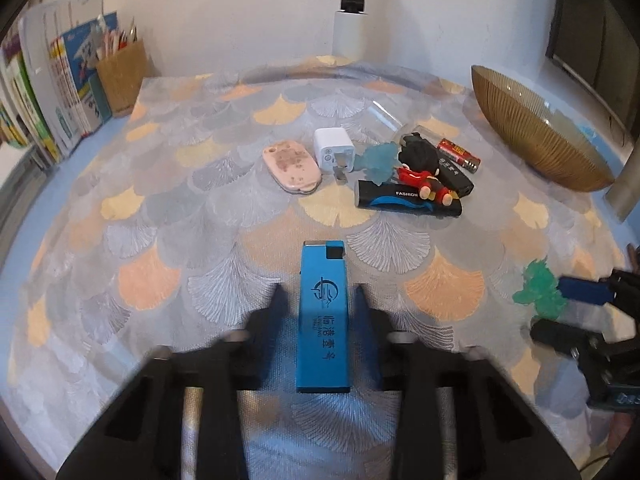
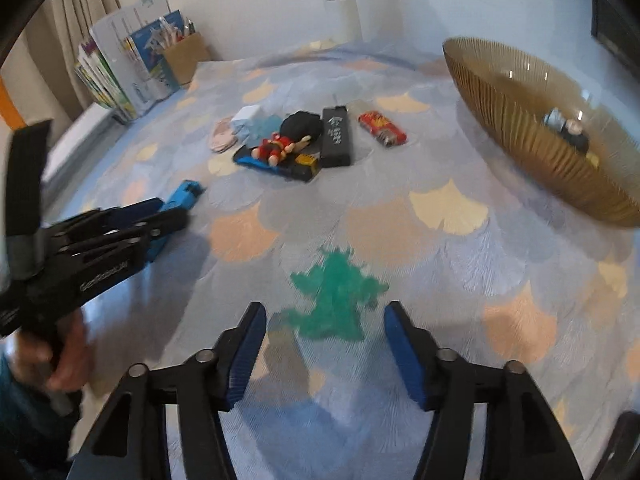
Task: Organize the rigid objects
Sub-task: 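Grasp the green frog toy with the right tool while the left tool carries the USB box to the bowl, then open both tools over the amber bowl and withdraw toward the remaining items, then grasp the pink rounded case with the left tool while the right tool grasps the red lighter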
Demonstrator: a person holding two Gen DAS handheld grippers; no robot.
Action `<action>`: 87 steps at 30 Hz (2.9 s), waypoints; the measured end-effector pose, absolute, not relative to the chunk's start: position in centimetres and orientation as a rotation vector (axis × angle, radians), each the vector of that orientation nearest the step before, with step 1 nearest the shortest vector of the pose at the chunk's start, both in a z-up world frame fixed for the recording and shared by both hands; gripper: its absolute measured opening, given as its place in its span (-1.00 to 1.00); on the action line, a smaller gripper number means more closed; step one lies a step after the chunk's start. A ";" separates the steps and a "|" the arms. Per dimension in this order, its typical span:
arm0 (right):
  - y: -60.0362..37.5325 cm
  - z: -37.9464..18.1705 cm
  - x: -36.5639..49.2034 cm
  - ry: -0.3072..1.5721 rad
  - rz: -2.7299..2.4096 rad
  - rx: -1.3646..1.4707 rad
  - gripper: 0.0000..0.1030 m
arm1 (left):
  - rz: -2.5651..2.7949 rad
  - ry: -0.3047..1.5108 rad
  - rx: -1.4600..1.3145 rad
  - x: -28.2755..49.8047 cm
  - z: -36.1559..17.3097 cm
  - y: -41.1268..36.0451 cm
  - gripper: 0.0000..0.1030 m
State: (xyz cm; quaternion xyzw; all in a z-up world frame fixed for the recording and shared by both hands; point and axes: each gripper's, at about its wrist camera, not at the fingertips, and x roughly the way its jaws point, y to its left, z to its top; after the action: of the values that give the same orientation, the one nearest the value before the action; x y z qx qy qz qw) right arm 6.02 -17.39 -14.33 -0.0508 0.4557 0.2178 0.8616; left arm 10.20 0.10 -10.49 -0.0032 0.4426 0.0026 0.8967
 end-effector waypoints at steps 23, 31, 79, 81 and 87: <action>-31.8 2.7 8.1 0.605 0.206 -0.024 -0.21 | -0.263 0.623 -0.084 17.1 4.3 -10.0 -0.59; -35.8 -1.2 13.7 0.770 0.169 0.123 -0.19 | -0.349 0.763 -0.085 23.5 1.1 -18.3 -0.59; -20.5 -14.8 9.5 0.835 0.379 0.021 0.19 | 0.172 0.801 -0.216 12.7 -9.5 7.0 0.30; -20.4 -14.8 10.0 0.868 0.373 0.036 0.19 | 0.133 0.871 -0.241 13.6 -9.6 6.9 0.30; -20.0 -12.6 13.4 0.922 0.359 0.192 0.19 | 0.084 0.888 -0.153 16.4 -8.5 4.5 0.30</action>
State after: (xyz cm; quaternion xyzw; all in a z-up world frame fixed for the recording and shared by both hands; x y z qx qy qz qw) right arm 13.41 -19.96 -12.57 0.0920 0.4418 0.1719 0.8757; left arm 16.36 4.52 -8.52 -0.0739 0.4291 0.0404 0.8993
